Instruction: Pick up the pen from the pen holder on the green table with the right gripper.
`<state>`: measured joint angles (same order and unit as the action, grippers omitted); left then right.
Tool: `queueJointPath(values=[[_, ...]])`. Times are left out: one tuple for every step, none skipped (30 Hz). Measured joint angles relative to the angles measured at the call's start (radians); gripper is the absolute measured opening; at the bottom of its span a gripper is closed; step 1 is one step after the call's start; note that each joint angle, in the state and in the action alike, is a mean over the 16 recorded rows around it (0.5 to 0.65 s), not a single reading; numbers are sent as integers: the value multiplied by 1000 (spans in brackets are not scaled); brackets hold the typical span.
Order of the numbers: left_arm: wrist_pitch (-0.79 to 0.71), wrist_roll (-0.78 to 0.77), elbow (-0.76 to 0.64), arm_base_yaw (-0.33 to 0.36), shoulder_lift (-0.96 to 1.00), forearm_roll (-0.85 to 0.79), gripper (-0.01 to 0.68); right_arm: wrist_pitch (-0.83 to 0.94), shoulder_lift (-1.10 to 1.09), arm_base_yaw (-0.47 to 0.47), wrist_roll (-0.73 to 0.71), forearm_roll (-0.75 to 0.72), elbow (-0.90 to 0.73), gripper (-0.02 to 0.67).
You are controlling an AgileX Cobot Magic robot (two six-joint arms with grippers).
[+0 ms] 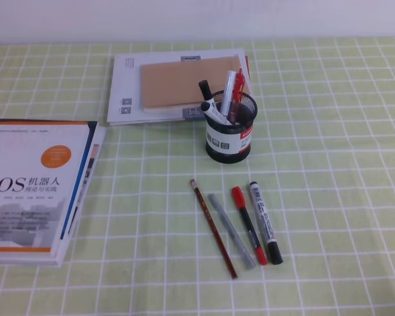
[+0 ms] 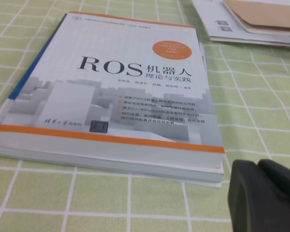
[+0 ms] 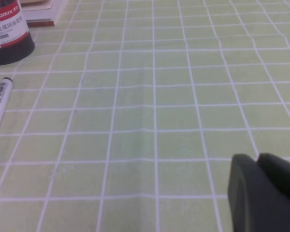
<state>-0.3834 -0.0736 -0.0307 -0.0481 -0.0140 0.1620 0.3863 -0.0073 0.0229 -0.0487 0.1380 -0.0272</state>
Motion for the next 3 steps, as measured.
queueJointPath(values=[[0, 0, 0, 0, 0, 0, -8, 0, 0, 0, 0, 0, 0, -12], [0, 0, 0, 0, 0, 0, -8, 0, 0, 0, 0, 0, 0, -12], [0, 0, 0, 0, 0, 0, -8, 0, 0, 0, 0, 0, 0, -12]])
